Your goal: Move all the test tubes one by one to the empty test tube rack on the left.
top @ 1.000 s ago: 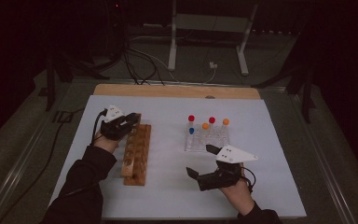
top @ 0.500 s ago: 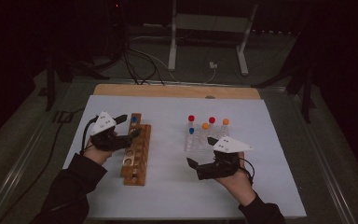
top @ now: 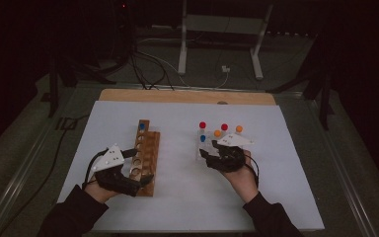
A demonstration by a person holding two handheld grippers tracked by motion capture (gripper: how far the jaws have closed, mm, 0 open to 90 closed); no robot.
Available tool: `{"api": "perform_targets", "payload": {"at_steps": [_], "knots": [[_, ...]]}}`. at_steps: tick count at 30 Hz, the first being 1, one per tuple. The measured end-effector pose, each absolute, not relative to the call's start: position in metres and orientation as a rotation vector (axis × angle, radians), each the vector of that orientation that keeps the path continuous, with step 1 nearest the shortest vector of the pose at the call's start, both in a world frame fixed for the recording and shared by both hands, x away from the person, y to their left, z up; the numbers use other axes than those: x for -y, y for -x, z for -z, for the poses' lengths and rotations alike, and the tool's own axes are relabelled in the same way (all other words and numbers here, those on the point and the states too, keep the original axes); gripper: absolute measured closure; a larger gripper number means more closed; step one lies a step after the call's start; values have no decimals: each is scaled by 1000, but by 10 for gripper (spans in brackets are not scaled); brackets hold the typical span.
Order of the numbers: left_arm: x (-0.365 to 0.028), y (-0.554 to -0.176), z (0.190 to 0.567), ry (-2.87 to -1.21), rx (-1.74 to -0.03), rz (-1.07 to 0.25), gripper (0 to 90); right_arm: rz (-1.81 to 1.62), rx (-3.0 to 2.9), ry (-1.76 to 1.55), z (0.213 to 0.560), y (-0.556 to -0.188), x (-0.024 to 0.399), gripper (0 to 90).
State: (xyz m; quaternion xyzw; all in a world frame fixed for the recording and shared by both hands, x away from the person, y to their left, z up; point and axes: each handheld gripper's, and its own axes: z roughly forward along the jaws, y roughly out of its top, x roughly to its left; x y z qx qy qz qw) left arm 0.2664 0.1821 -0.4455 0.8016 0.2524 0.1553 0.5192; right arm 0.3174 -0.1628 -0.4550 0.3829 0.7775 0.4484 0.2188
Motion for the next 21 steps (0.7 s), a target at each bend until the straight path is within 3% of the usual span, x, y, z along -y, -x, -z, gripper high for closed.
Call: {"api": "perform_targets", "payload": {"at_steps": [5, 12, 21], "knots": [[-180, -256, 449, -1933, -582, -349, 12, -1180, -2150, -1093, 460, -329, 158, 579], [-181, -251, 448, -1924, -572, -345, 12, -1113, -2175, -1136, 467, -344, 149, 692], [-184, -252, 448, -1922, -583, -352, 12, -1082, -2193, -1140, 470, -352, 140, 765]]}}
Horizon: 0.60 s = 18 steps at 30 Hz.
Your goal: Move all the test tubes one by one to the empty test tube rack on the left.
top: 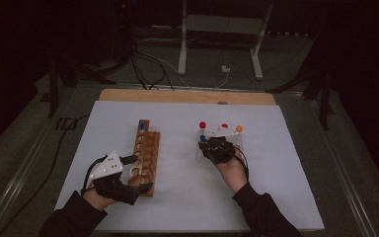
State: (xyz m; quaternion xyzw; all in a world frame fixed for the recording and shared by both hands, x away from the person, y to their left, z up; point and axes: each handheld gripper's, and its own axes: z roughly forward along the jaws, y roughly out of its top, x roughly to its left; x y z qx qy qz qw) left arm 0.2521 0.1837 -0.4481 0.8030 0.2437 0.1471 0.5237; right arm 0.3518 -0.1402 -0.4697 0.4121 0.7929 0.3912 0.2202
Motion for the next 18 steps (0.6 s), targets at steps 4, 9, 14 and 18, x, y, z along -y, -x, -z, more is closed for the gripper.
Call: {"api": "perform_targets", "payload": {"at_steps": [4, 9, 14, 18], "knots": [[-184, -253, 447, -1920, -582, -339, 12, -1087, -2178, -1108, 463, -349, 139, 766], [-184, -252, 444, -1917, -575, -336, 12, -1118, -2158, -1070, 443, -342, 144, 766], [-181, -251, 440, -1924, -561, -332, 12, -1143, -2136, -1001, 419, -331, 145, 766], [-177, -249, 435, -1927, -537, -319, 12, -1170, -2130, -955, 406, -317, 146, 766]]}}
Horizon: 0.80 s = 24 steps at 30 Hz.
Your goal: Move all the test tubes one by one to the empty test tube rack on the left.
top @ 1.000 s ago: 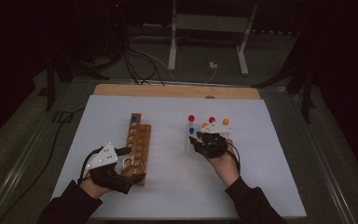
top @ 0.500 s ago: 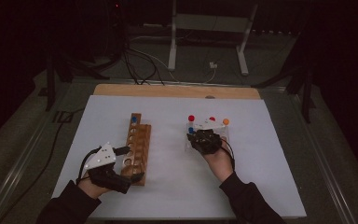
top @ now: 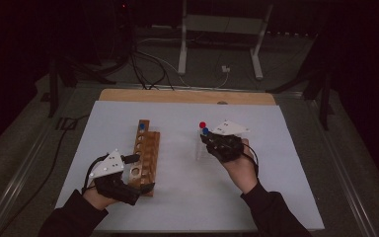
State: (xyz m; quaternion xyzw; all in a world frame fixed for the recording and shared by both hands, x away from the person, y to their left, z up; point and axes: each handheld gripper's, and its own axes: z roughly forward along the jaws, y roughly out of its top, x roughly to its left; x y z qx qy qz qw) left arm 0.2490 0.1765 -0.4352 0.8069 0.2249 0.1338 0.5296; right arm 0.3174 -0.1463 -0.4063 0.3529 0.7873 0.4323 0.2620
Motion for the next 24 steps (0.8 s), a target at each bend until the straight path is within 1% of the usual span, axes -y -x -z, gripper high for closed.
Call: {"api": "perform_targets", "payload": {"at_steps": [6, 8, 18, 24], "knots": [[-166, -247, 427, -1917, -496, -304, 14, -1201, -2208, -885, 408, -291, 144, 766], [-162, -246, 426, -1917, -488, -298, 17, -1202, -2222, -871, 410, -287, 143, 766], [-135, -251, 420, -1938, -421, -250, 18, -1238, -2354, -803, 431, -260, 132, 766], [-120, -256, 416, -1934, -397, -241, 66, -1252, -2380, -790, 435, -254, 129, 766]]}}
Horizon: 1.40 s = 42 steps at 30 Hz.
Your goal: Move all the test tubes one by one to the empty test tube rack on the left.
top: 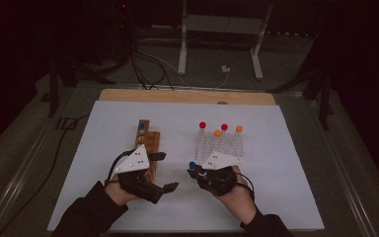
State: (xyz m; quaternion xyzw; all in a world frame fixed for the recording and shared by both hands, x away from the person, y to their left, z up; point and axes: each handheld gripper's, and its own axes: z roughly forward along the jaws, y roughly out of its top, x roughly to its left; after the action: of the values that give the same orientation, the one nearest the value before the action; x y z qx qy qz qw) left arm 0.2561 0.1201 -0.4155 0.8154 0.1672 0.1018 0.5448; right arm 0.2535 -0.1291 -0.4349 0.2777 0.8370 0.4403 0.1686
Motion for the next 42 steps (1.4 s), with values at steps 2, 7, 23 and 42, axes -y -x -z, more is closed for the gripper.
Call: {"api": "perform_targets", "payload": {"at_steps": [2, 7, 23, 42], "knots": [[-116, -258, 414, -1932, -391, -244, 76, -1254, -2387, -786, 436, -252, 128, 766], [-105, -264, 413, -1925, -387, -244, 215, -1257, -2398, -770, 437, -250, 126, 766], [-82, -274, 420, -1940, -388, -253, 558, -1264, -2395, -770, 436, -250, 127, 766], [-81, -278, 420, -1975, -357, -252, 776, -1300, -2375, -793, 432, -252, 131, 658]]}}
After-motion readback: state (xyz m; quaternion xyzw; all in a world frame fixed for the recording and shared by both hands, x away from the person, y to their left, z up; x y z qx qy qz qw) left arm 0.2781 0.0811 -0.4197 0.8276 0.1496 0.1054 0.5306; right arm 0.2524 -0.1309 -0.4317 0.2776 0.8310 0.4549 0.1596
